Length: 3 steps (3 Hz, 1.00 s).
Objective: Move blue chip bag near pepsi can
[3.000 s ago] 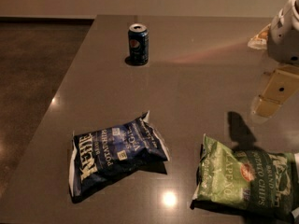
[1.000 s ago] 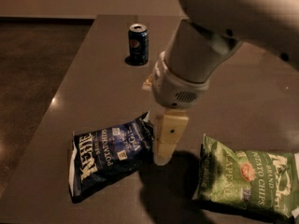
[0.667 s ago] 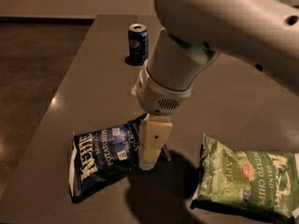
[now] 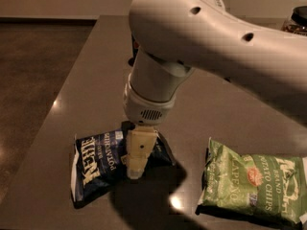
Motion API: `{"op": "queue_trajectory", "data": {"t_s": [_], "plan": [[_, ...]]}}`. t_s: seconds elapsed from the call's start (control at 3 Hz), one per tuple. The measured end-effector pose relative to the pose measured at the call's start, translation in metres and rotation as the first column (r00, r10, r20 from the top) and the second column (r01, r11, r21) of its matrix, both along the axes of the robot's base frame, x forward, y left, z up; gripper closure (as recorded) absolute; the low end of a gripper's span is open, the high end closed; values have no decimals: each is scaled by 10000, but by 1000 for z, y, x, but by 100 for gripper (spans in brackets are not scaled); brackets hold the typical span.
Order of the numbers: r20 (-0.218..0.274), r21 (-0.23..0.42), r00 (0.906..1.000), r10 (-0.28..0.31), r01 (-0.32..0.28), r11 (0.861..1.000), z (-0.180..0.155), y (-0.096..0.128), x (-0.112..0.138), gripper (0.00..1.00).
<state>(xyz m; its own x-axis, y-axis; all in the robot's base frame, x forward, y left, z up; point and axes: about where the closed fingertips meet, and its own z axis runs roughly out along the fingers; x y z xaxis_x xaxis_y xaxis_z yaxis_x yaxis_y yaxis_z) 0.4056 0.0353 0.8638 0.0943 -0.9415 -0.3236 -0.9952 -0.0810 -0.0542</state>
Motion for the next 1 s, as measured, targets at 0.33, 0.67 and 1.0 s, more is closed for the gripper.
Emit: {"op": "queue_trajectory", "data": {"t_s": [0.33,0.67,1.0], "plan": [[-195,-160,9998,-35,31,9999,-7,3,1,12],[-336,-267,9994,-124,115,9996,-7,1,7,35],[-302,-251,9994,-179,171,9995,1,1,18,59]]}}
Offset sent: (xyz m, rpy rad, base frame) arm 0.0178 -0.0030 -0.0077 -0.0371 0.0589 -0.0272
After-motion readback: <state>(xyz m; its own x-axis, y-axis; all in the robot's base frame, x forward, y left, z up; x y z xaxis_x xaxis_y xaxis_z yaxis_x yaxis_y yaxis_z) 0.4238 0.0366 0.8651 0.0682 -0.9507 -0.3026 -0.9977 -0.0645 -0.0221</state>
